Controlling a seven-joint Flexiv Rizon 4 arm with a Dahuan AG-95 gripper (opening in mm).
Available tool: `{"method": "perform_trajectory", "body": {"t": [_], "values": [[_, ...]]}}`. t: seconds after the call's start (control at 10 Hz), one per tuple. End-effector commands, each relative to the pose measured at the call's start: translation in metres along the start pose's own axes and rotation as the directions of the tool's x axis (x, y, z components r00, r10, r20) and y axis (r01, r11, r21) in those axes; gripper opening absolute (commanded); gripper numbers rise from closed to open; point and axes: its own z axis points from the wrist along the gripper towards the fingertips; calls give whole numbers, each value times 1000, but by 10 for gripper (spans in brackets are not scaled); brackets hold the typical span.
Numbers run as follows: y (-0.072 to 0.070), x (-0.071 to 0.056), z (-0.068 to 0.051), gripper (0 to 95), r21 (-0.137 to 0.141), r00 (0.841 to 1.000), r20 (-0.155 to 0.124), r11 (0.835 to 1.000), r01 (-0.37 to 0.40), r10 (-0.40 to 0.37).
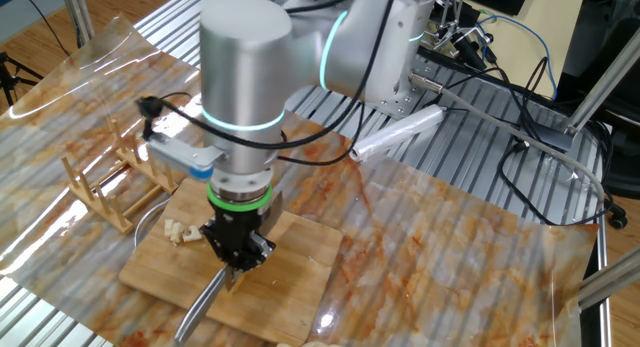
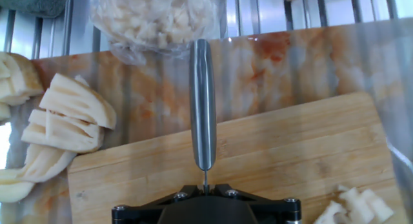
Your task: Slice the lotus root
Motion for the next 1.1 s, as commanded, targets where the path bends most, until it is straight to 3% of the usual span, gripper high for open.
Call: {"method": "perform_trajectory", "body": {"t": [0.1, 0.4, 0.5, 0.6, 0.7, 1.0, 1.1], "values": [[-7, -9, -3, 0, 10, 996, -61, 998, 69, -68], [-12, -14, -6, 0, 19, 995, -23, 995, 95, -94], [-13, -15, -7, 0, 14, 997, 1, 997, 82, -82], [-13, -15, -8, 0, 11, 998, 5, 998, 69, -69], [-14, -15, -12, 0, -25, 999, 40, 999, 30, -29], [-15, -15, -16, 0, -41, 993, 117, 999, 14, -9], [-15, -15, -16, 0, -45, 992, 125, 999, 13, -7]]}}
